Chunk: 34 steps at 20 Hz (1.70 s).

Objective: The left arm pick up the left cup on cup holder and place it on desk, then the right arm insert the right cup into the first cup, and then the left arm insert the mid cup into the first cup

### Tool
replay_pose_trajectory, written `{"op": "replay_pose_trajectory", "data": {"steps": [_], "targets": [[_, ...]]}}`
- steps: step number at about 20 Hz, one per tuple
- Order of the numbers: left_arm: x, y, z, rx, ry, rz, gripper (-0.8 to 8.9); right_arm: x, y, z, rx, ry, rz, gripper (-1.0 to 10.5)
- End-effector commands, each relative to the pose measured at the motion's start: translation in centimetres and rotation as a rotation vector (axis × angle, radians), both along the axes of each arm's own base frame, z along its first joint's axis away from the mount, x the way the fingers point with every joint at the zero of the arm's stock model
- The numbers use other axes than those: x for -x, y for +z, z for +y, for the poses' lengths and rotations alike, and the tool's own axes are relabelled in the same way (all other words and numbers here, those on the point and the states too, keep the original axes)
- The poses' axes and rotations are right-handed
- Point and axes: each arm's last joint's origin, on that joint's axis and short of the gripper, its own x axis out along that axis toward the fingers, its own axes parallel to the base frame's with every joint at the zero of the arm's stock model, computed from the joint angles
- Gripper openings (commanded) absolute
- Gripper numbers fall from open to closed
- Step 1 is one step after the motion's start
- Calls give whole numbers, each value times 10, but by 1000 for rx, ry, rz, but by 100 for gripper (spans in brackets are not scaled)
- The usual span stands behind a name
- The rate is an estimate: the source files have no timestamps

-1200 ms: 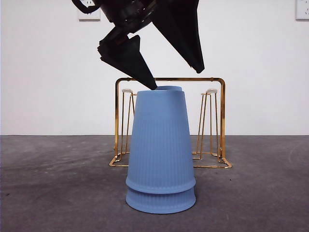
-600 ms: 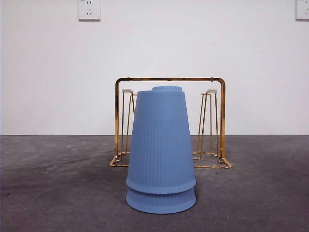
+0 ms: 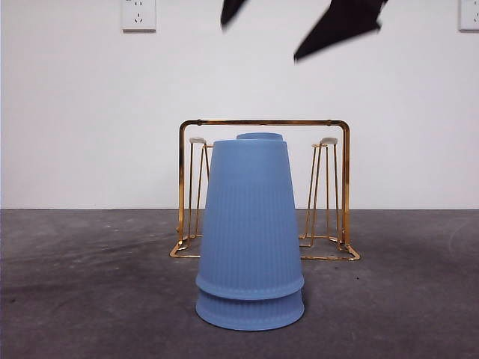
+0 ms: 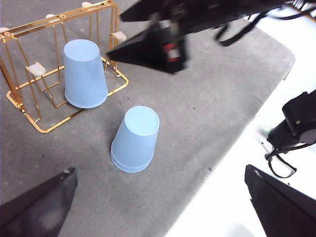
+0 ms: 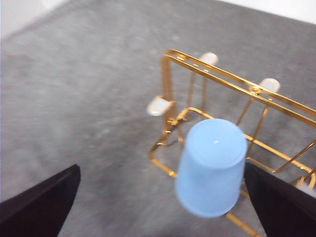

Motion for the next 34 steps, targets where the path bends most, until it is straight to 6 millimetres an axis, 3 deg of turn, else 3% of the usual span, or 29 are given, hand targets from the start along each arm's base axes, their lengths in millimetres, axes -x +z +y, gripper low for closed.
{"op": "replay_pose_trajectory", "data": {"steps": [1,10,21,26,34], "targets": [[3,3,2,18,2,5,533,-15,-6,9,19,12,-41,545],[6,-1,6,-9,15,41,533,-52,-36,13,76,3,-44,545],[6,-1,6,-5,25,51,533,-76,-68,17,118,41,-4,535],[5,-1,6,-10,40,43,533,-80,-70,15,126,38,-14,368],[5,-1,6,-10,41,43,533,-84,-74,17,105,45,-17,263]]}}
